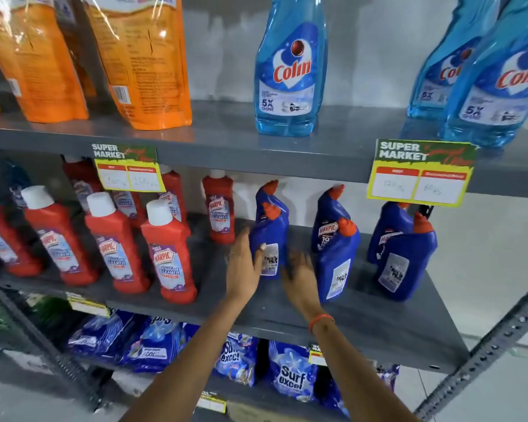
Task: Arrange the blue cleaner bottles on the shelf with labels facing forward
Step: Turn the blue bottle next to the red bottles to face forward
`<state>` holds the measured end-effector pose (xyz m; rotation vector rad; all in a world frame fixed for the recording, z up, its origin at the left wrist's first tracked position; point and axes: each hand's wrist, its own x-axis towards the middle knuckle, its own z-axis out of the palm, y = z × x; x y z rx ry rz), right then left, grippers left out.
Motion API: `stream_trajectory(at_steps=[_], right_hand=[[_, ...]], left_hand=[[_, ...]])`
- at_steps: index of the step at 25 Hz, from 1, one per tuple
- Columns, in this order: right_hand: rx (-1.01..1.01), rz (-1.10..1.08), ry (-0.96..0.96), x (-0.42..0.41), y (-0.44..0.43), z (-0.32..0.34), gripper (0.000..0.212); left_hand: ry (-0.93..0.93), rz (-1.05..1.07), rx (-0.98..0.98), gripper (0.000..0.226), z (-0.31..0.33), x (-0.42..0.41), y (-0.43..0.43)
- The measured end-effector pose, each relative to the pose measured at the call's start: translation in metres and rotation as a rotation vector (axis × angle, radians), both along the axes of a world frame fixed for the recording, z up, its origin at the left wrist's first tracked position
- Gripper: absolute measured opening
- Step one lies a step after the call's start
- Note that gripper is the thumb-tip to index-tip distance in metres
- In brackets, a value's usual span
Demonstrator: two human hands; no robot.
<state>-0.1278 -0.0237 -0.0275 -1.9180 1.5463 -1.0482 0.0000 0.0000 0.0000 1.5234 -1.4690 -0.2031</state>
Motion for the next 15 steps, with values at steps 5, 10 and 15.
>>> stream_trajectory(at_steps=[5,10,15], right_hand=[[0.304,-0.014,-0.048,0.021,-0.027,-0.029,0.045],[0.297,-0.096,-0.213,0.029,-0.034,-0.039,0.042],[0.279,0.008,-0.240,0.020,-0.038,-0.042,0.051]], left_hand=[[0.138,-0.208,0.172,0.051,-0.014,0.026,-0.046],[0.248,-0.255,0.198,0.059,-0.023,0.031,-0.064],[0.452,-0.386,0.301,0.047,-0.018,0.044,-0.074]])
